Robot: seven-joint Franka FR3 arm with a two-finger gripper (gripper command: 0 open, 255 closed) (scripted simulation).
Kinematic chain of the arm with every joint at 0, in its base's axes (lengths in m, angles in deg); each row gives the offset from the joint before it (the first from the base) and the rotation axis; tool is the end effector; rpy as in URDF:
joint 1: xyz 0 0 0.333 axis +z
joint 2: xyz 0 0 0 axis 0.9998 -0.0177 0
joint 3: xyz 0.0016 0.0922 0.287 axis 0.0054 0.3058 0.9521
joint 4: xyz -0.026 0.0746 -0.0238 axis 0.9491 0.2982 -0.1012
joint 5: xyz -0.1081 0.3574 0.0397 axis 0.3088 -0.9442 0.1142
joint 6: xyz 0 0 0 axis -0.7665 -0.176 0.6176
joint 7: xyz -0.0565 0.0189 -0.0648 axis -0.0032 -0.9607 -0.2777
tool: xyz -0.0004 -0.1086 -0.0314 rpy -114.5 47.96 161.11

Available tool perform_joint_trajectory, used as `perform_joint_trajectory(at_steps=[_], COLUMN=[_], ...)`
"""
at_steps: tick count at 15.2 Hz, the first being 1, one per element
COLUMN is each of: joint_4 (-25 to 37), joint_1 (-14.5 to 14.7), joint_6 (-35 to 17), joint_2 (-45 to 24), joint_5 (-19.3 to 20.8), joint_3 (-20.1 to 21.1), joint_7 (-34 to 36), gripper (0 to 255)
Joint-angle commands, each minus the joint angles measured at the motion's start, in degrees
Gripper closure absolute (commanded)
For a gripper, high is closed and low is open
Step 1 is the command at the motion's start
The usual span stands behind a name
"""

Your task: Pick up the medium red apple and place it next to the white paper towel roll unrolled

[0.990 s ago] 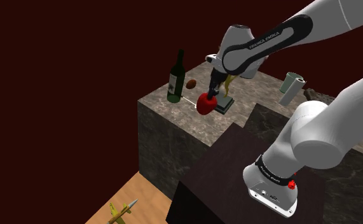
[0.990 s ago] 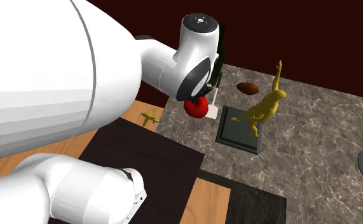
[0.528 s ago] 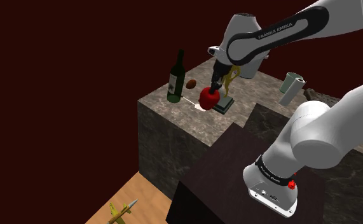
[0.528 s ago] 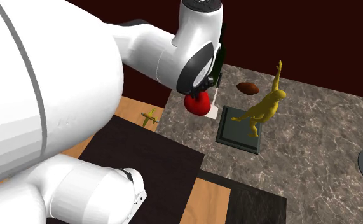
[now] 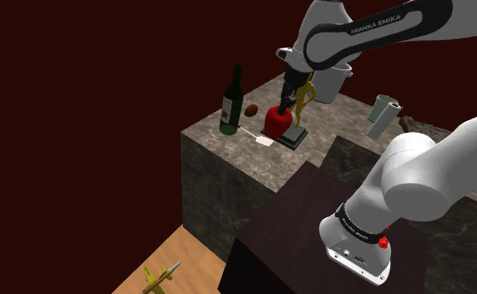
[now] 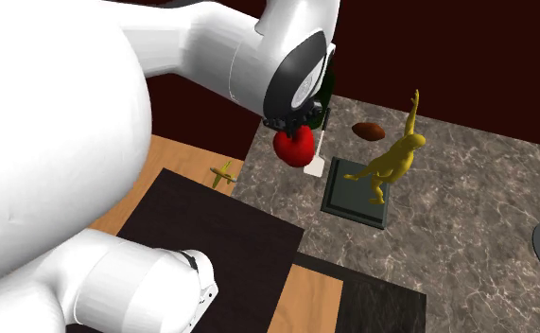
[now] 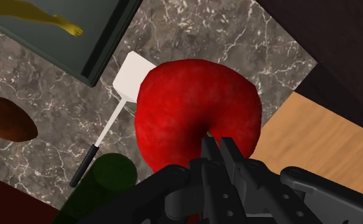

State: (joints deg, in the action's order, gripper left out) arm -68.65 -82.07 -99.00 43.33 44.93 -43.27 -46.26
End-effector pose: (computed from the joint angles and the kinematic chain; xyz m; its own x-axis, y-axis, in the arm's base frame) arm 0.3796 -0.1197 0.3915 0.7897 0.6118 0.0455 0.6099 -0.7910 0.0491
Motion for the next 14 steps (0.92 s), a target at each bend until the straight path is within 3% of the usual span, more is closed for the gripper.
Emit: perform_joint_trajectory(at_steps=[1,14], joint_4=[0.8,8.2], joint_1=[-0.1,0.0], joint_6=[1.9,13.0], joint_2=[1.0,4.8], joint_5=[0.0,-0.7], joint_3=[0.4,2.4], joint_7=[0.1,0.3], gripper=[255,255])
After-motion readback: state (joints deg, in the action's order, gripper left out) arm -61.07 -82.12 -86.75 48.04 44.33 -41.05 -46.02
